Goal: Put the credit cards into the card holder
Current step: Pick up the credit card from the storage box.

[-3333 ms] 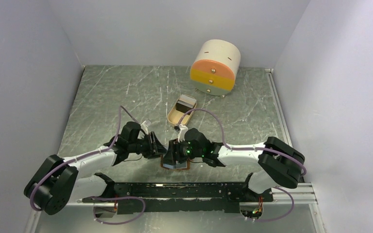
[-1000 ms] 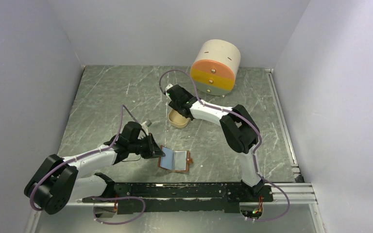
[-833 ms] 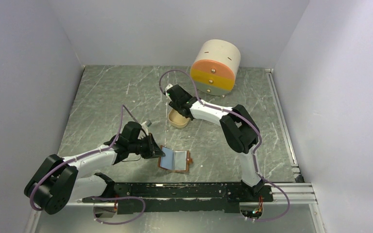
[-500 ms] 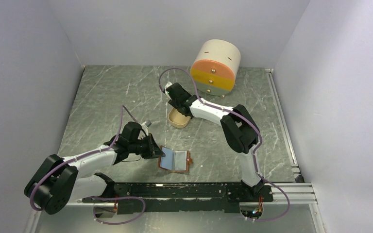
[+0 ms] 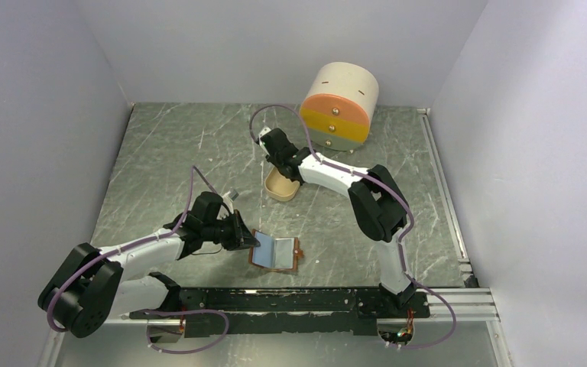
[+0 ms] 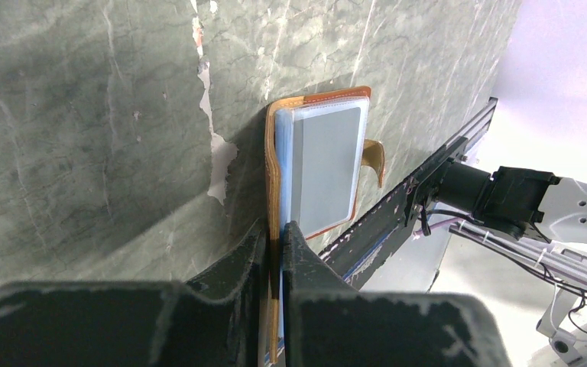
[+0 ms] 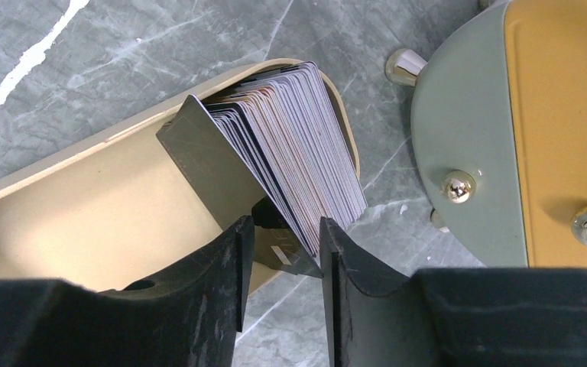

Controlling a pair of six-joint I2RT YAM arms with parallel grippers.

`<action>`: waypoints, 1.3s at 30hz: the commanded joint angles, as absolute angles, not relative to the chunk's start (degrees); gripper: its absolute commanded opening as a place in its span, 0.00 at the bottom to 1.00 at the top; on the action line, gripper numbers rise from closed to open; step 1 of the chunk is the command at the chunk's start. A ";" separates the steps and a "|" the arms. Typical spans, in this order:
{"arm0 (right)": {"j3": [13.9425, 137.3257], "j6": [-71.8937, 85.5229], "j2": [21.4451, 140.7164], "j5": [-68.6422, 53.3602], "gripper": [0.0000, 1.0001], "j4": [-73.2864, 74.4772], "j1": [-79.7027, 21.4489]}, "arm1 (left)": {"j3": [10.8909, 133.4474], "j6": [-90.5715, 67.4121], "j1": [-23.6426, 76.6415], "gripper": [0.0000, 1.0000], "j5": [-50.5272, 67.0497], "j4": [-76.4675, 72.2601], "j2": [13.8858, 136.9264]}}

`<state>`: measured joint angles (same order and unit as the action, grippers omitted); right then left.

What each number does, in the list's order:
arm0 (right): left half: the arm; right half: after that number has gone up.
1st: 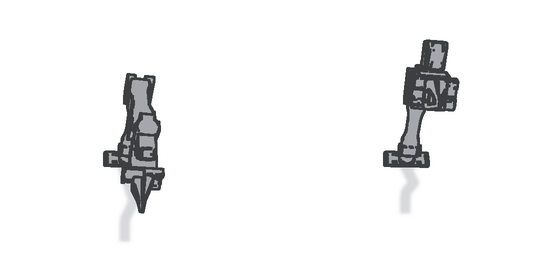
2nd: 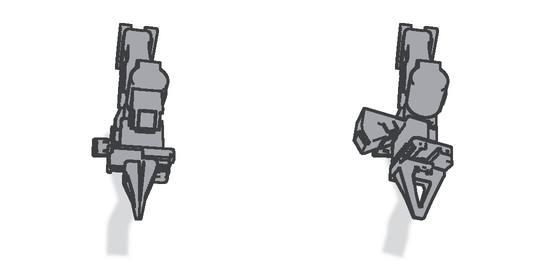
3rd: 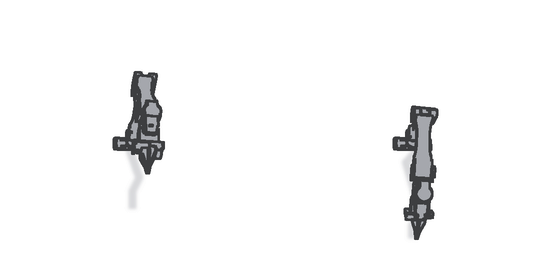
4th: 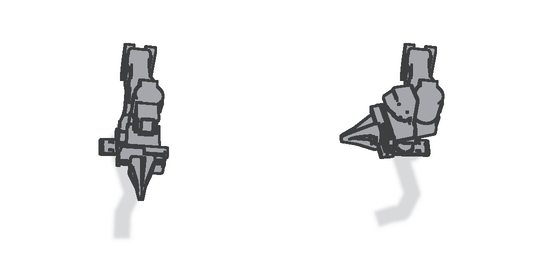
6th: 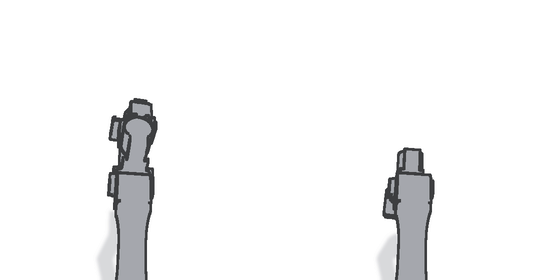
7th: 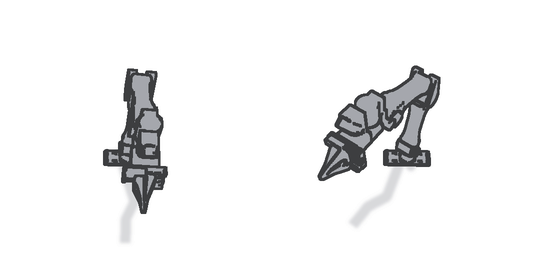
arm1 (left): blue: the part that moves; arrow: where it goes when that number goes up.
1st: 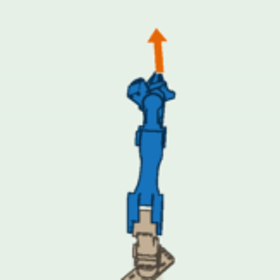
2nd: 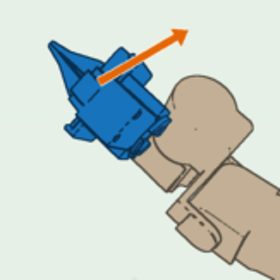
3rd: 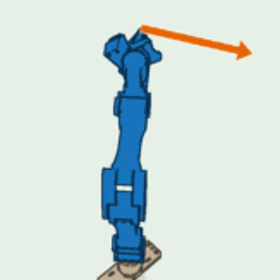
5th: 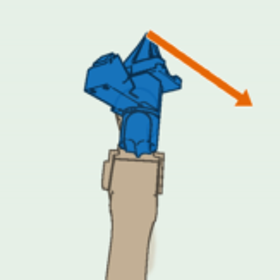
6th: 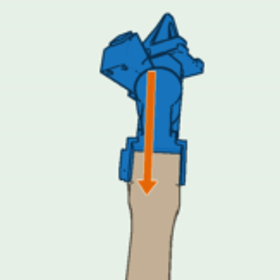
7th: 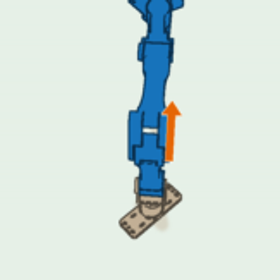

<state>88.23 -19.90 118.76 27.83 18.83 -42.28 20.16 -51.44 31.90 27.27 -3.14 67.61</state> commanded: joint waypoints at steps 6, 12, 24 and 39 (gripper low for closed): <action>91.50 -18.28 116.75 27.57 0.28 21.68 -42.01 | 20.14 -51.75 31.81 0.09 29.09 -5.00 67.98; 92.28 -17.66 116.51 26.09 0.30 22.74 -42.06 | 20.47 -51.51 31.81 0.09 28.79 -4.11 67.55; 93.51 -17.21 115.92 24.39 0.23 25.19 -42.06 | 21.48 -51.50 32.16 0.09 29.18 -4.31 68.68; 91.65 -6.29 107.39 9.34 0.00 34.56 -43.91 | 20.42 -56.66 32.27 0.09 24.89 -6.26 68.32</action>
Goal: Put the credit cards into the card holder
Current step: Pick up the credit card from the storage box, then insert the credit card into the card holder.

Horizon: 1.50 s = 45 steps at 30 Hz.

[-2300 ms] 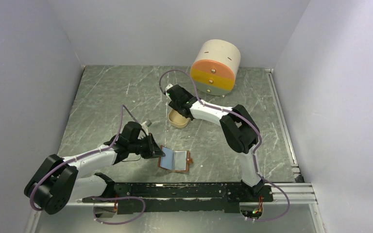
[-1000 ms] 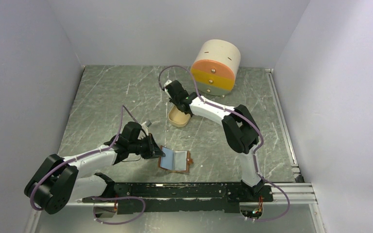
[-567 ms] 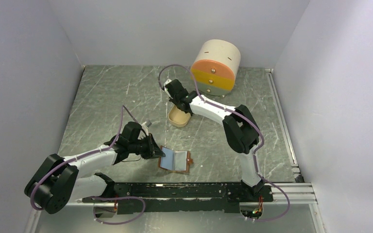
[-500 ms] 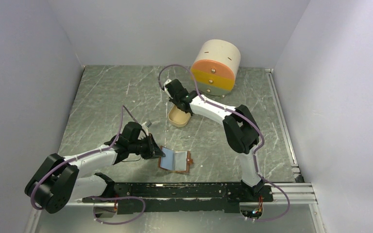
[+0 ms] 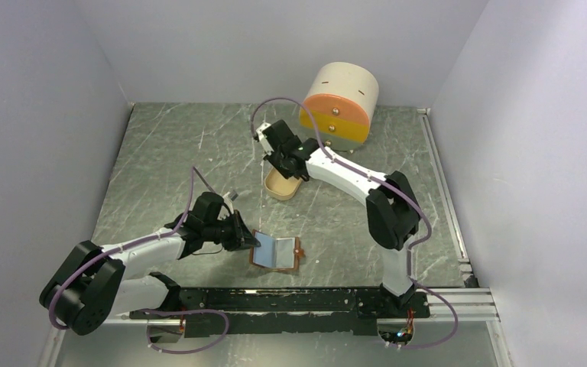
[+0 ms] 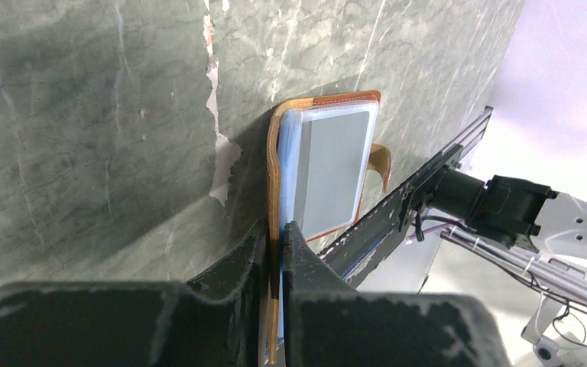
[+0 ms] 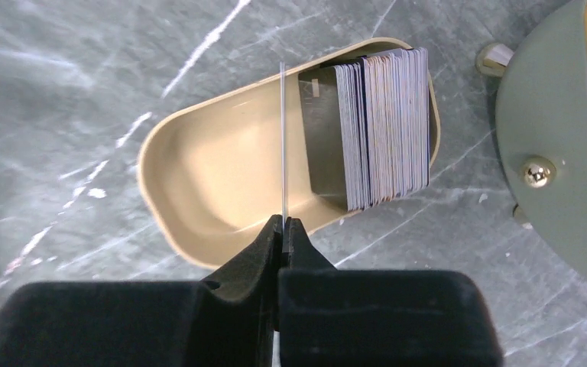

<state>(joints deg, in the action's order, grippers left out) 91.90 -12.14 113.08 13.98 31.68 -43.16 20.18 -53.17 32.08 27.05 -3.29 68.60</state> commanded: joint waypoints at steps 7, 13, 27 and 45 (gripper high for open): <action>83.67 8.67 99.15 7.99 0.00 34.23 -44.11 | 19.16 -62.56 32.32 0.09 24.66 -14.95 70.57; 69.63 21.27 87.02 3.59 0.00 25.93 -43.96 | 18.62 -65.40 32.38 0.09 21.10 -19.83 72.63; 36.40 47.14 69.40 -4.75 0.02 -1.54 -44.89 | 14.67 -64.03 32.41 0.37 21.37 -19.79 73.92; 22.85 56.01 76.99 -12.00 0.02 -22.46 -45.79 | 13.33 -60.70 32.43 0.28 22.80 -18.91 74.80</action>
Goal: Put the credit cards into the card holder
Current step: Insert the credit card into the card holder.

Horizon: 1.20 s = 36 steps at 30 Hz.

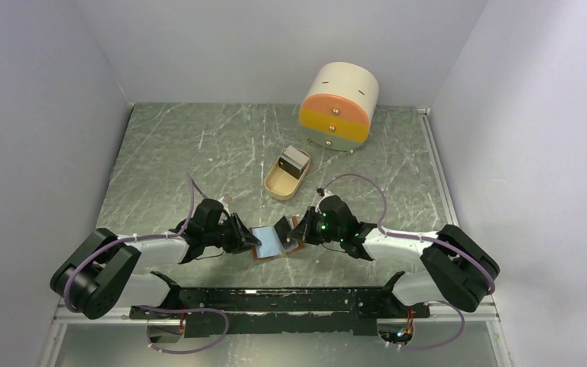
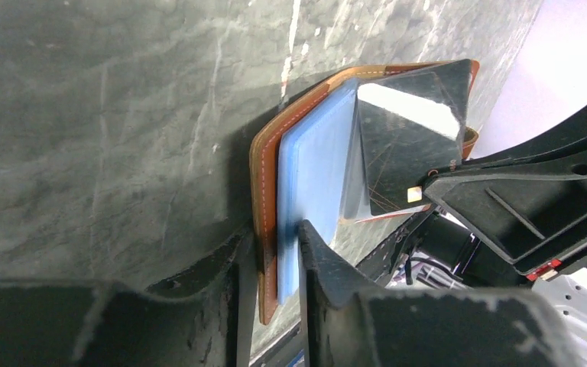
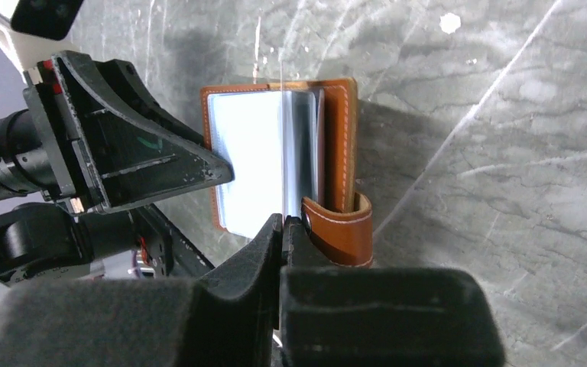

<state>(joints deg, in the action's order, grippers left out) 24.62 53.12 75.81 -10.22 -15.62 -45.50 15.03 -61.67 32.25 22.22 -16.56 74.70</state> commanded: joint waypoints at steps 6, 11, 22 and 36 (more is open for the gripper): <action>20.31 55.89 77.78 -13.07 0.04 -27.40 -46.05 | 13.50 -59.91 32.43 0.16 23.33 -18.92 75.79; 18.64 56.81 78.69 -13.51 0.04 -30.27 -46.36 | 12.92 -60.16 32.42 0.16 23.26 -19.90 76.09; 16.88 56.73 79.94 -9.96 0.06 -31.07 -47.80 | 13.10 -60.19 32.43 0.15 23.48 -19.99 76.26; 16.84 56.59 81.83 -10.36 0.06 -32.95 -48.48 | 13.27 -60.44 32.39 0.15 23.41 -19.52 75.75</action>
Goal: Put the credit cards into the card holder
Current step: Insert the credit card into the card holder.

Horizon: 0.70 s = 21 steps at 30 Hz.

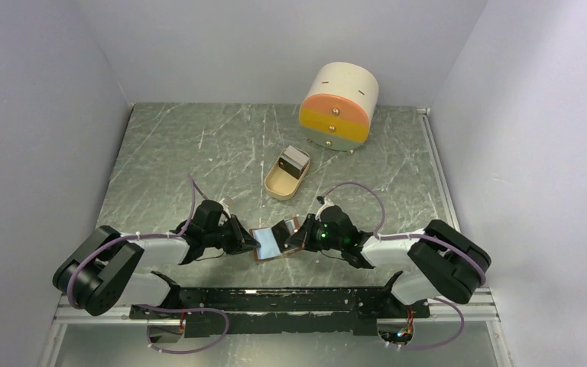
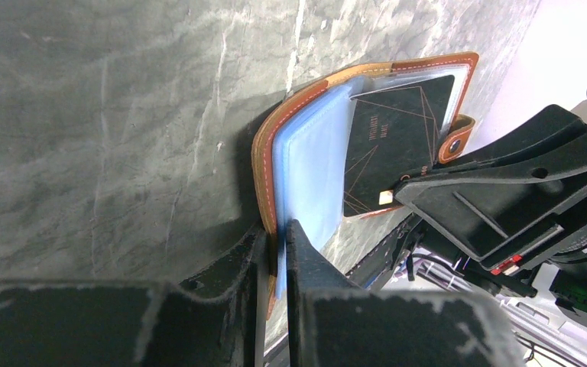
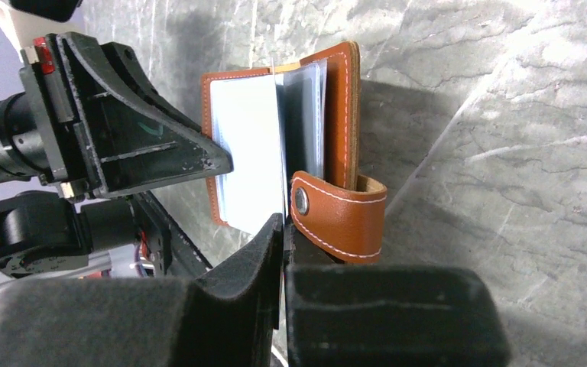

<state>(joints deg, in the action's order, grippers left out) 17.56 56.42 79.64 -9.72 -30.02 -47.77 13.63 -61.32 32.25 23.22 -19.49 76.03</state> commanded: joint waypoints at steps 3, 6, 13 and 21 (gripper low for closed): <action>17.23 56.57 82.83 -10.72 0.06 -33.75 -48.85 | 13.23 -60.43 32.36 0.15 23.42 -19.51 75.68; 17.36 57.04 83.63 -11.04 0.06 -34.52 -49.20 | 13.42 -60.38 32.43 0.15 23.43 -19.39 75.75; 17.19 59.20 86.05 -11.50 0.07 -36.63 -49.93 | 13.70 -60.40 32.40 0.15 23.77 -19.51 75.77; 18.69 60.04 87.40 -10.75 0.20 -32.97 -50.93 | 13.69 -60.35 32.43 0.15 23.76 -19.36 75.65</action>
<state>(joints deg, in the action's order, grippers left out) 17.74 60.25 86.96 -11.62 -37.43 -49.82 13.63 -61.32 32.25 23.22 -19.44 76.03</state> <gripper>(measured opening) 0.140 0.154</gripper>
